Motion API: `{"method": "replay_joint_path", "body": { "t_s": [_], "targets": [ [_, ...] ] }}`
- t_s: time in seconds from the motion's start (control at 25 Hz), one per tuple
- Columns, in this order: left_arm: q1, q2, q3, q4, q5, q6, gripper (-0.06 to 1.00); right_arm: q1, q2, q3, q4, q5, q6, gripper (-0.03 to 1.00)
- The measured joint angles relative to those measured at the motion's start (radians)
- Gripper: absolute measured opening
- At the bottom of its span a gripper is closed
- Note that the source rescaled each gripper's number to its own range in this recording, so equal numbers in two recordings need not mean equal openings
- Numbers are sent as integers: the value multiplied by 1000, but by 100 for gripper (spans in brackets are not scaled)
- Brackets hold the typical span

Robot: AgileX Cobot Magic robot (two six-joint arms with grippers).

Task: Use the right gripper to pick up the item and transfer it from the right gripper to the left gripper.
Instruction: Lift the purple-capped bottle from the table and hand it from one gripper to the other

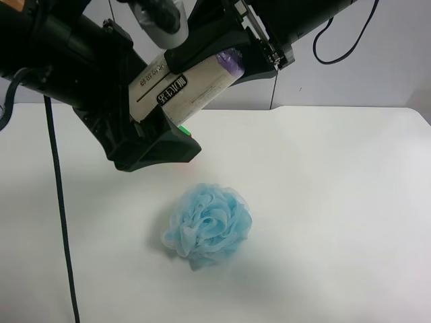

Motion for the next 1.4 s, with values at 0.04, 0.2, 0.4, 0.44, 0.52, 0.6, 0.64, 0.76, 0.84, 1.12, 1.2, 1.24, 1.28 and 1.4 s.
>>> {"method": "replay_joint_path", "body": {
  "t_s": [0.04, 0.2, 0.4, 0.44, 0.52, 0.6, 0.64, 0.76, 0.84, 1.12, 1.2, 1.24, 1.28, 1.4],
  "targets": [
    [0, 8, -15, -1, -2, 0, 100, 0, 0, 0, 2, 0, 0, 0],
    [0, 42, -54, -2, -1, 0, 98, 0, 0, 0, 2, 0, 0, 0],
    [0, 57, -55, -2, 23, 0, 53, 0, 0, 0, 2, 0, -3, 0],
    [0, 57, -55, 2, 24, 0, 41, 0, 0, 0, 2, 3, -3, 0],
    [0, 57, -55, 10, 34, 0, 14, 1, 0, 0, 2, 15, -3, 0],
    [0, 57, -55, 13, 44, 0, 0, 1, 0, 0, 4, 22, -3, 0],
    [0, 57, -55, 13, 45, 2, 0, 1, 0, 0, 3, 23, -3, 0],
    [0, 57, -57, 13, 48, 17, 0, 2, 0, 0, 3, 23, -3, 0],
    [0, 57, -57, 13, 49, 20, 0, 2, 0, 0, 2, 25, -3, 0],
    [0, 63, -57, 11, 89, 25, 0, 3, -4, 0, -72, 23, -8, 78],
    [0, 63, -57, 11, 94, 25, 0, 3, -4, 0, -97, 23, -14, 92],
    [0, 63, -57, 11, 94, 25, 0, 3, -6, 0, -102, 24, -14, 95],
    [0, 63, -57, 11, 94, 25, 0, 3, -6, 0, -107, 25, -15, 97],
    [0, 63, -57, 11, 94, 25, 0, 3, -7, 0, -110, 34, -15, 99]
  ]
}}
